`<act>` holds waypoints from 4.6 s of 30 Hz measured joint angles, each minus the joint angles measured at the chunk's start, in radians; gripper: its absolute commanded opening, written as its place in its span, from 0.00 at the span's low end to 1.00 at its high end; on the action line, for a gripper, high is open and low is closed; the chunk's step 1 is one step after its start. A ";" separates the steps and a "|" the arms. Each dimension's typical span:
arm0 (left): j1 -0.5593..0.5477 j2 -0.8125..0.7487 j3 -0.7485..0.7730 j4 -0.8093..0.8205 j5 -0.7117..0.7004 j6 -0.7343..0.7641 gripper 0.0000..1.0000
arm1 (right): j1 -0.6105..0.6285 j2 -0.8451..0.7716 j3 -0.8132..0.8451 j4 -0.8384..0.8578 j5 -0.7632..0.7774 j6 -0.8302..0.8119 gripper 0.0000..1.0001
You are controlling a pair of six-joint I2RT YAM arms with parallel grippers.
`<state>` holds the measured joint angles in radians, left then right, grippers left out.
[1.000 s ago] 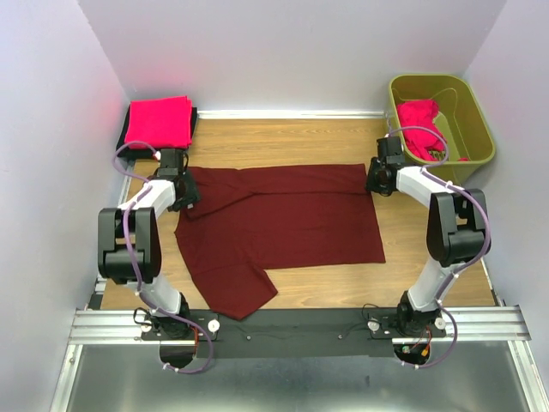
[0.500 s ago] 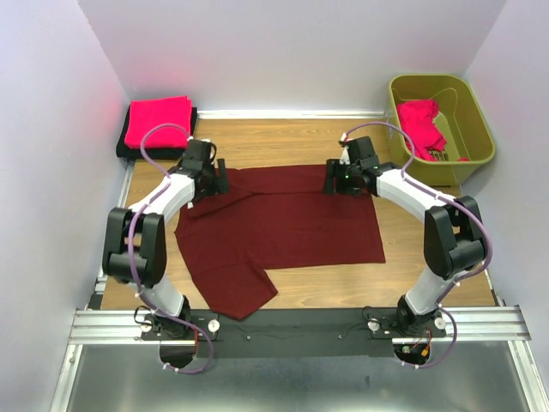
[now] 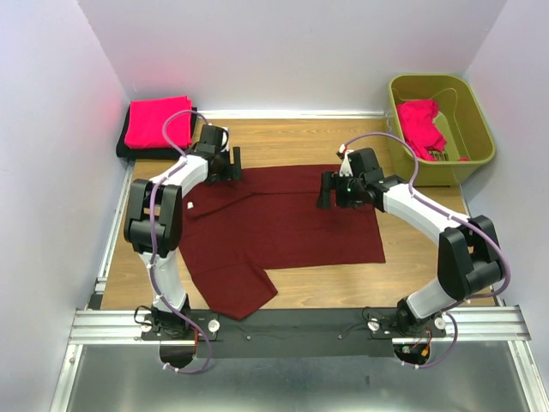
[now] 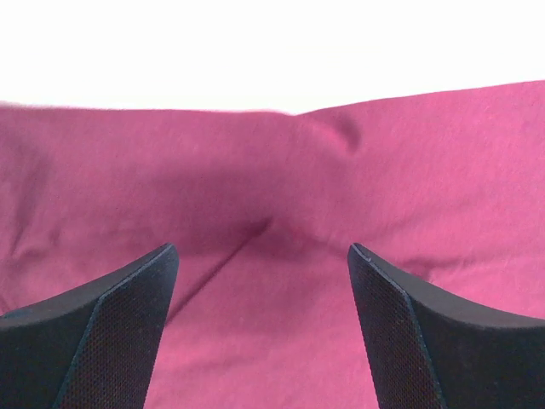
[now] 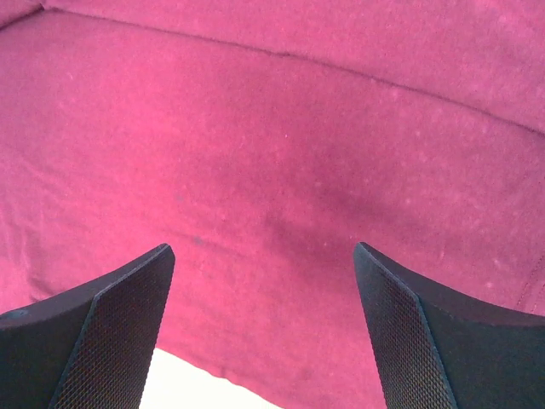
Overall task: Fold and stack the t-shirts
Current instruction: Fold the tshirt
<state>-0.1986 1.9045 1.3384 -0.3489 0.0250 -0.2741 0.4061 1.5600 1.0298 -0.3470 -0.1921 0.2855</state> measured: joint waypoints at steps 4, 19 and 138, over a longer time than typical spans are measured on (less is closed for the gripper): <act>0.000 0.055 0.042 0.003 0.038 0.014 0.87 | 0.000 -0.018 -0.015 0.000 0.001 -0.003 0.92; 0.000 0.088 0.043 0.005 0.182 0.027 0.85 | 0.000 -0.034 -0.032 0.000 0.031 -0.018 0.92; -0.153 -0.299 -0.358 -0.043 0.149 -0.319 0.45 | 0.001 0.003 -0.092 -0.001 0.050 -0.052 0.91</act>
<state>-0.3511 1.6054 0.9802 -0.3916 0.1738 -0.5934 0.4068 1.5631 0.9375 -0.3481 -0.1421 0.2337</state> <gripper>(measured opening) 0.444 0.910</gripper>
